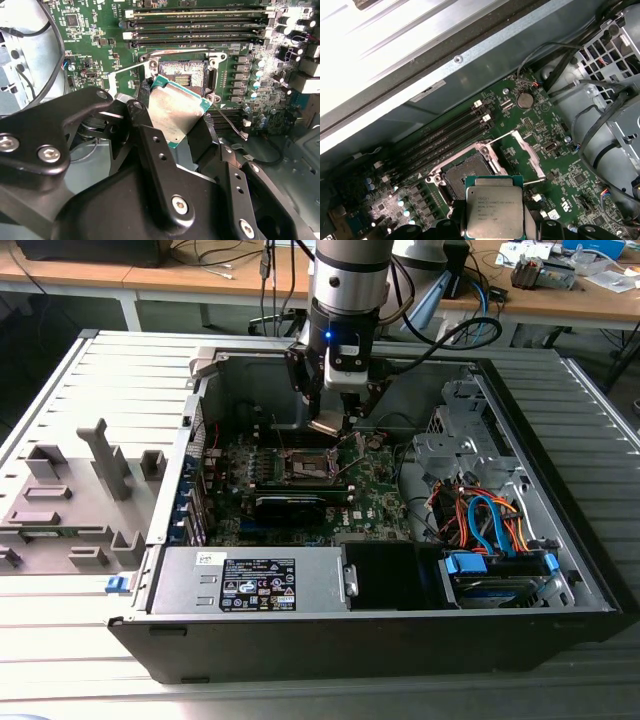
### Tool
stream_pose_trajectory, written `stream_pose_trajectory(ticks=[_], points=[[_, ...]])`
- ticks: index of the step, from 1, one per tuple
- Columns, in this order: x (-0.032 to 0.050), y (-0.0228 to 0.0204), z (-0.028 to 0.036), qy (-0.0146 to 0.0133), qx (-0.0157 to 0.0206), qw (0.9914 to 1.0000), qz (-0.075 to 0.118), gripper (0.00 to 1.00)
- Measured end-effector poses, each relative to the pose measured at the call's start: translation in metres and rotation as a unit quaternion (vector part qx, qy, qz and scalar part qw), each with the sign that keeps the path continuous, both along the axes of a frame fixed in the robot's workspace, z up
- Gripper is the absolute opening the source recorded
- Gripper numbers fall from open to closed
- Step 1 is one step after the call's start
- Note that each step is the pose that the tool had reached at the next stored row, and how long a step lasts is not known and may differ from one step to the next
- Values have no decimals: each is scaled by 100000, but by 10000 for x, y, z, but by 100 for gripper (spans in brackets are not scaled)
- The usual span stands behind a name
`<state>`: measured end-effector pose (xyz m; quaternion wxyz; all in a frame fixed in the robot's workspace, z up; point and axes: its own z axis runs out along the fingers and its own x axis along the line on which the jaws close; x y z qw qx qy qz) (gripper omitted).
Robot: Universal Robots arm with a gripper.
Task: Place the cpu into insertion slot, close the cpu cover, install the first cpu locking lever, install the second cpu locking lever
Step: 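Place the cpu into insertion slot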
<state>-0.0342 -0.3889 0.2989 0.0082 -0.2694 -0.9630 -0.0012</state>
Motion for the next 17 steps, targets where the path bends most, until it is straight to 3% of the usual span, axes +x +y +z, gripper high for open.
stream_pose_trajectory(ticks=[17], points=[[0, 0, 0, 1, -1, 99996, -899, 55]])
